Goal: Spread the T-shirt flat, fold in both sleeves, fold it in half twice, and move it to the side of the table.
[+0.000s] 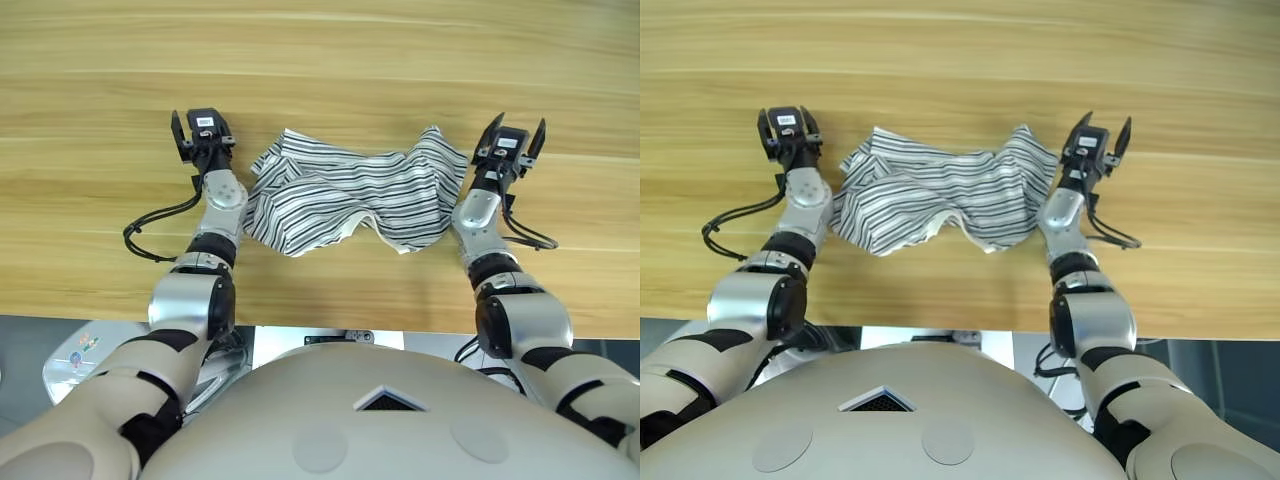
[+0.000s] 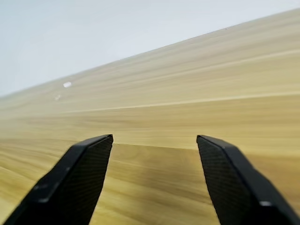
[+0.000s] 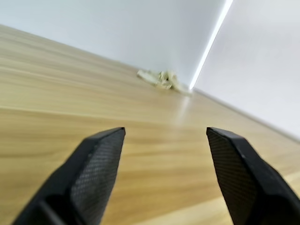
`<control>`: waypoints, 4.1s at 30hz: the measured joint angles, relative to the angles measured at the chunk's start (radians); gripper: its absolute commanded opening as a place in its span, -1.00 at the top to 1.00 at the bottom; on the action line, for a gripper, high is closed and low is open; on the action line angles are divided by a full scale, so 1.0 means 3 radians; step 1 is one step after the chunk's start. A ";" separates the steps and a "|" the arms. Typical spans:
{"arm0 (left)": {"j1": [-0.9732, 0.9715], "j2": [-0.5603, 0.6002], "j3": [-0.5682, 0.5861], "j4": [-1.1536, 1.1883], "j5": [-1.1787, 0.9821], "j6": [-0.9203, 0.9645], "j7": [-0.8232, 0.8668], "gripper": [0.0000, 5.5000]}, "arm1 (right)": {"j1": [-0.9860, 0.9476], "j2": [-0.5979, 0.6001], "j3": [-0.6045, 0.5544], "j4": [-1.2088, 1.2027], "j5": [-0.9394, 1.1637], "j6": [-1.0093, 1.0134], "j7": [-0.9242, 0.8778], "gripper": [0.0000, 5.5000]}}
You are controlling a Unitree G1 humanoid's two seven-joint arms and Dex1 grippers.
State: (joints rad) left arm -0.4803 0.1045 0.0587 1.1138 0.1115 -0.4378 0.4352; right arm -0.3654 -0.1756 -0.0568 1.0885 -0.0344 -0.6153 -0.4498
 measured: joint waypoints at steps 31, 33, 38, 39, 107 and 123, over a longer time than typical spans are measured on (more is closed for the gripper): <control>0.3308 0.1788 -0.1288 -0.4696 -0.0772 -0.0566 -0.3690 -0.21 | 0.2909 -0.1263 0.0263 -0.4994 0.0581 0.1011 0.3552 -0.17; 0.3295 0.1764 -0.1385 -0.4695 -0.0737 -0.0533 -0.3739 -0.21 | 0.3001 -0.1370 0.0346 -0.5058 0.0575 0.0882 0.3735 -0.17; 0.2939 0.1391 -0.1398 -0.4296 0.0358 -0.0144 -0.3165 -0.21 | 0.3112 -0.1623 0.0535 -0.4714 0.0284 0.0709 0.4043 -0.17; 0.2869 0.1318 -0.1377 -0.4242 0.0595 -0.0048 -0.3009 -0.21 | 0.3117 -0.1645 0.0552 -0.4635 0.0255 0.0699 0.4051 -0.17; 0.2936 0.1543 -0.1544 -0.4369 0.2104 0.0307 -0.1796 -0.21 | 0.2385 -0.1723 0.0526 -0.3553 0.0014 0.0122 0.3461 0.99; 0.2671 0.1182 -0.1708 -0.4117 0.2231 0.0418 -0.1663 -0.21 | 0.2090 -0.1512 0.0357 -0.3864 0.0240 0.0447 0.3437 0.99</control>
State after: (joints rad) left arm 0.3209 0.4591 -0.4537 -0.1213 0.7809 -0.3123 -0.0639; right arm 0.2615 -0.6292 0.0505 -0.0705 0.0376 -0.4814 0.5813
